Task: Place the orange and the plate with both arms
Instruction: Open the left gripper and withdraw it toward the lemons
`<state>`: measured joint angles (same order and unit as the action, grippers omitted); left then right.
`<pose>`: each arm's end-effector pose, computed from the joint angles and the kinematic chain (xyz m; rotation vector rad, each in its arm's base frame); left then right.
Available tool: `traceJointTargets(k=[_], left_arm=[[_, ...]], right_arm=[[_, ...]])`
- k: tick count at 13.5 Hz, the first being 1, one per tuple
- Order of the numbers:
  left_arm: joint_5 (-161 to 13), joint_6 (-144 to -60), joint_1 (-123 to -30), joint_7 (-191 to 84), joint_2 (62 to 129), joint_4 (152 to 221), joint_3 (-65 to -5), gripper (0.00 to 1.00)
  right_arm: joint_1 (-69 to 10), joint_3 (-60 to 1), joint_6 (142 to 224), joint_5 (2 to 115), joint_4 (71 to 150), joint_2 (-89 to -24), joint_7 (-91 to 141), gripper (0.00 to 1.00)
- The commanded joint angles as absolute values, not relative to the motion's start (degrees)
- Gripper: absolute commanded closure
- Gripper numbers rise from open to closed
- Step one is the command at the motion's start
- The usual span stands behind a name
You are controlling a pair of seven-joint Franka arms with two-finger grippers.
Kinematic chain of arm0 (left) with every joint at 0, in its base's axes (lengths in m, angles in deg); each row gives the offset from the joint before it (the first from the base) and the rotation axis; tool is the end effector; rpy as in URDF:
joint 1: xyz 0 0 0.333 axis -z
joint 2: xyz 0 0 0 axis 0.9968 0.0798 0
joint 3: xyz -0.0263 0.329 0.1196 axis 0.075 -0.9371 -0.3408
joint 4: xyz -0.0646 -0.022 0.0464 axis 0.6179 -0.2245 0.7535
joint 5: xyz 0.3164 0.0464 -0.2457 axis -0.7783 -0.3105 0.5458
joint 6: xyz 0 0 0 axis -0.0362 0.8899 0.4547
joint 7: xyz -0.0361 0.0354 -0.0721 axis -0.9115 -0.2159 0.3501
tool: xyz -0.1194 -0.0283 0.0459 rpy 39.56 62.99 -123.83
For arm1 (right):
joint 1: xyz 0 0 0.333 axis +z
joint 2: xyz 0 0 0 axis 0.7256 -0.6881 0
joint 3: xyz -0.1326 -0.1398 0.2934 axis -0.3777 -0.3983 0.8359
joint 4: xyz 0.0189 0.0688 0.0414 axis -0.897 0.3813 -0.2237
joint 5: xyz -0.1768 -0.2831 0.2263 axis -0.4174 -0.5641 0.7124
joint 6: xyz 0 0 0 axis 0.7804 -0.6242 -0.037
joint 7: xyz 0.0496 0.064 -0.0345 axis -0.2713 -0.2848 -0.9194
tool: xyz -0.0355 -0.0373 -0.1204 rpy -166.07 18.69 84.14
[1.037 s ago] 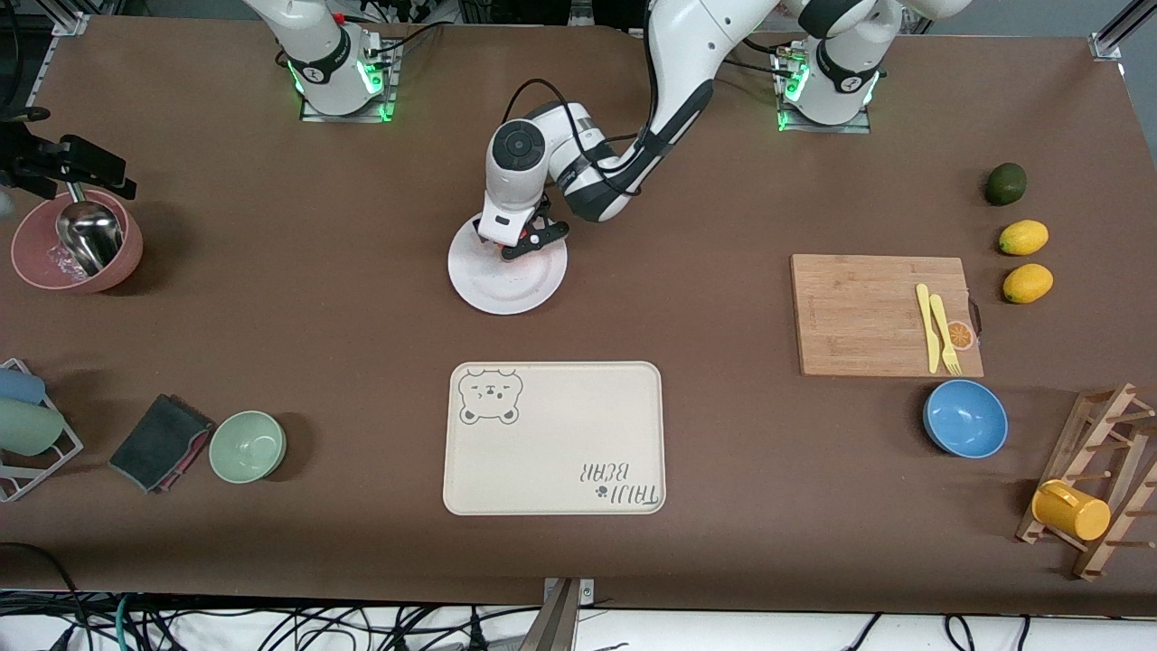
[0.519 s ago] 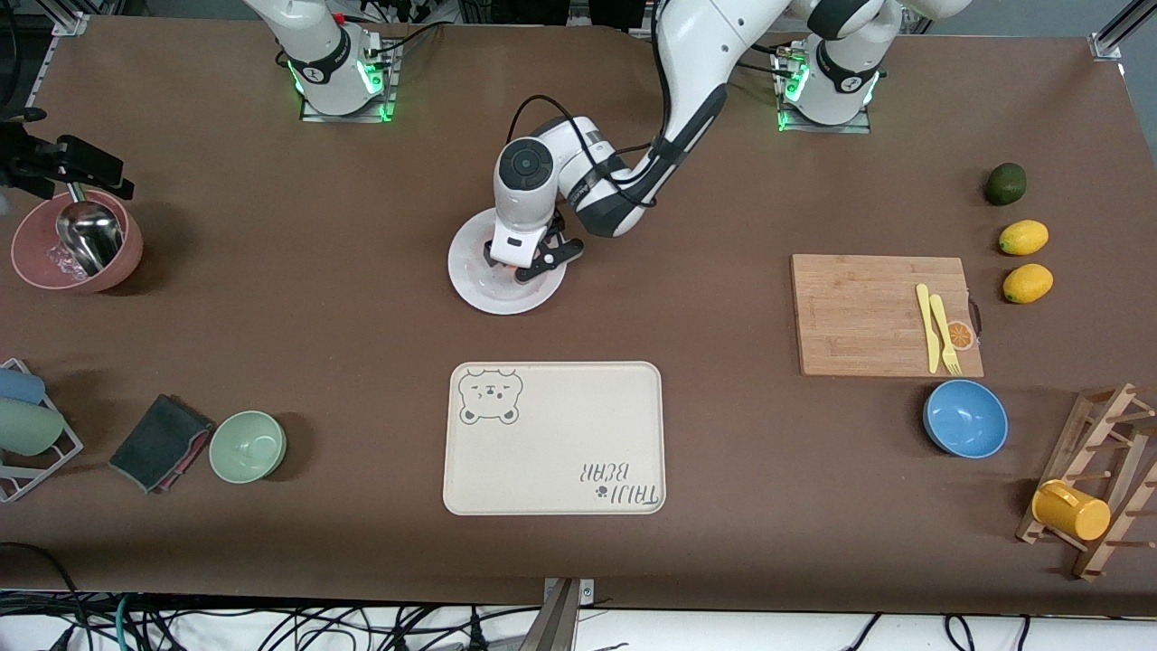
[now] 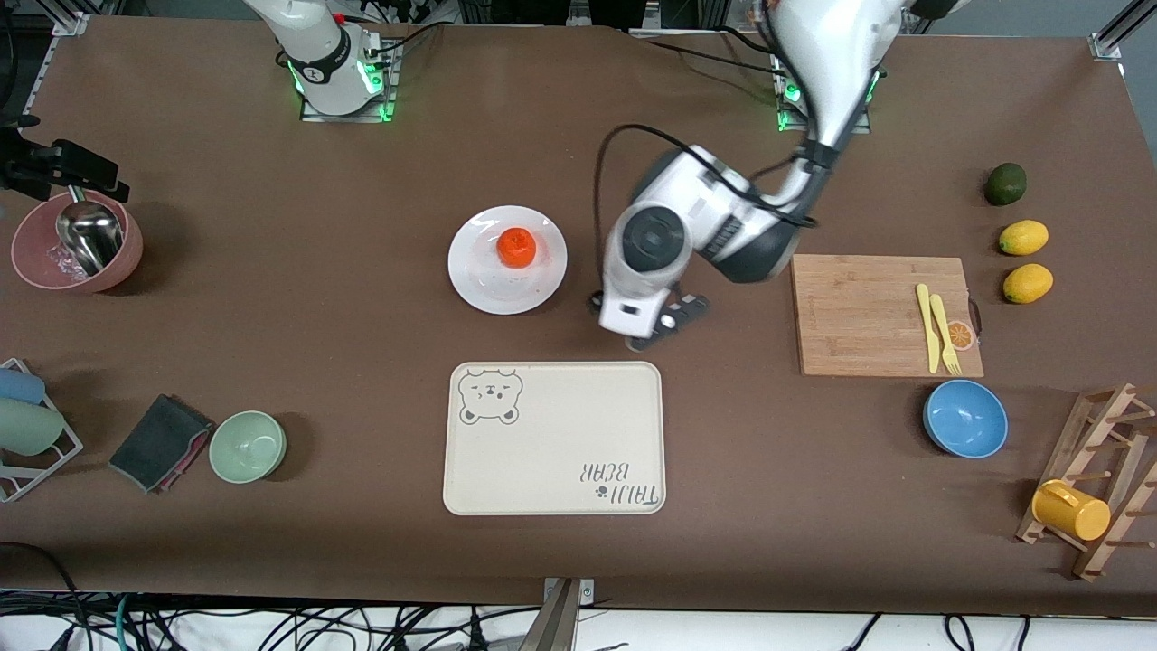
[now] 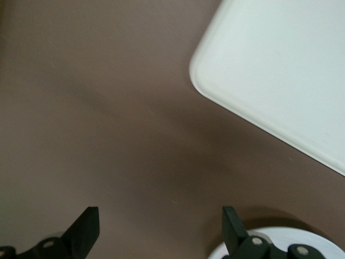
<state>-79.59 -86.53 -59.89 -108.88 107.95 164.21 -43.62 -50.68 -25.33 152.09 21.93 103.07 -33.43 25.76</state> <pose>0.6058 -0.4050 0.3270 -2.9536 -0.7656 0.4215 0.5495 -0.0516 0.6184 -3.1211 0.0310 0.1795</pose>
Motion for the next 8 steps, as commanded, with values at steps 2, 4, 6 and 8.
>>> traceJointTargets(k=[2,4,6,8], left_arm=[[-79.6,-79.2,-71.8,-85.8,104.6,166.2,-43.2,0.00],[-79.7,-77.6,-78.6,-72.0,103.2,166.2,-43.3,0.00],[-82.3,-75.4,-83.2,-65.3,101.5,166.2,-43.3,0.00],[-85.6,-72.8,-86.1,-58.7,99.0,166.1,-43.4,0.00]], right_arm=[[-51.1,-25.8,151.4,22.6,101.9,-33.9,26.0,0.00],[-50.7,-25.6,151.6,22.4,101.9,-35.0,26.5,0.00],[-50.7,-25.5,151.7,22.1,101.9,-35.6,25.9,0.00],[-50.5,-25.3,150.4,22.1,102.0,-35.5,25.5,0.00]])
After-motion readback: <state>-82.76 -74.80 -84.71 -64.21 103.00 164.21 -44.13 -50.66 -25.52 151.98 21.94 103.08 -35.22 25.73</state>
